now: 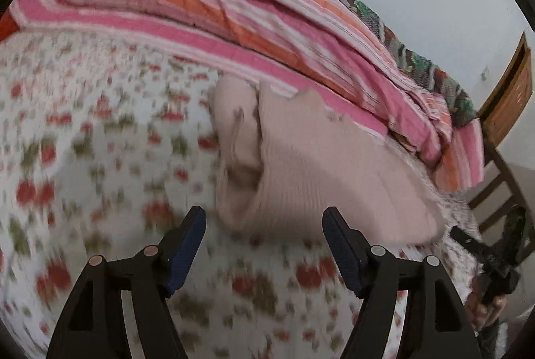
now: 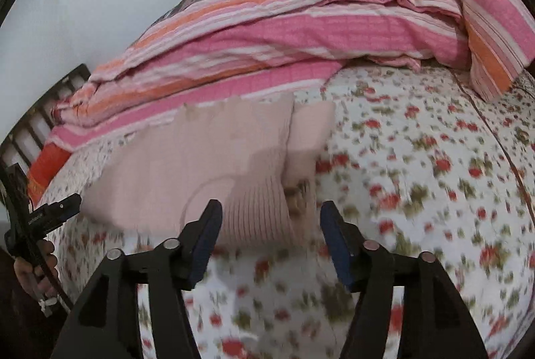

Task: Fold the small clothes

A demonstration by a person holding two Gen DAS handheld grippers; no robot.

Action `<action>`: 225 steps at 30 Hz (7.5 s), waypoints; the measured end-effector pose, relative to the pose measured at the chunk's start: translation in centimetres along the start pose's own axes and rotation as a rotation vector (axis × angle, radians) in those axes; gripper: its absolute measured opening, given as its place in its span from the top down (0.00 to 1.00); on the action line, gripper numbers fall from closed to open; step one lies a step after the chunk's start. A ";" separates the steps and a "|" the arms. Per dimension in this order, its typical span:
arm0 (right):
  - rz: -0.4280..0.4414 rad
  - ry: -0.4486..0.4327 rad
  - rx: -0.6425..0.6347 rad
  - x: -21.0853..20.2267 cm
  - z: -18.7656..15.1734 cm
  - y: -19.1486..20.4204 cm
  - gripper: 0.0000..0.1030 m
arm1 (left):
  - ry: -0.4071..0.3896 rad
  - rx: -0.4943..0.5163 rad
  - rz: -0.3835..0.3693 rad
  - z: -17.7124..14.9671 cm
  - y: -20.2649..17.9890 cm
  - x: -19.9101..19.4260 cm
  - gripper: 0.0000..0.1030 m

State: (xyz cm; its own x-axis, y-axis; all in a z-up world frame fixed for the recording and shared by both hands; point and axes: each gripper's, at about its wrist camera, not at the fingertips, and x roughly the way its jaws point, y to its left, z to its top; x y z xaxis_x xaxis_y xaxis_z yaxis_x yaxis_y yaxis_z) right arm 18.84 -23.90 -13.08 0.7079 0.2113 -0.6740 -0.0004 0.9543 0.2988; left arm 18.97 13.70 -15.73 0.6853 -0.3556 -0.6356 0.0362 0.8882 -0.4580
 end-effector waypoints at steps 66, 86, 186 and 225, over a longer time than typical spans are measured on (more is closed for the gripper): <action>-0.094 -0.158 -0.003 -6.7 -5.3 -1.2 0.63 | -0.057 0.079 -0.022 -3.0 -5.3 -2.8 0.64; -0.085 -0.090 -0.051 -4.4 -6.3 -1.1 0.87 | -0.089 0.045 -0.073 -6.2 -2.0 -2.7 0.90; -0.183 0.030 -0.278 4.0 -5.3 13.3 0.48 | -0.067 0.162 0.081 -1.5 1.5 2.1 0.16; -0.147 0.027 -0.261 2.7 -5.2 13.0 0.48 | -0.067 0.166 0.088 -1.5 1.5 2.0 0.15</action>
State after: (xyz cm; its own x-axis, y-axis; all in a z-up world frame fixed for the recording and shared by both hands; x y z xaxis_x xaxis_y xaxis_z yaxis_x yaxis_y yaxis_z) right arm 17.09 -9.83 -14.57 0.6950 0.0695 -0.7156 -0.0836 0.9964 0.0156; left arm 19.30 13.86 -18.63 0.7377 -0.2591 -0.6234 0.0892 0.9528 -0.2903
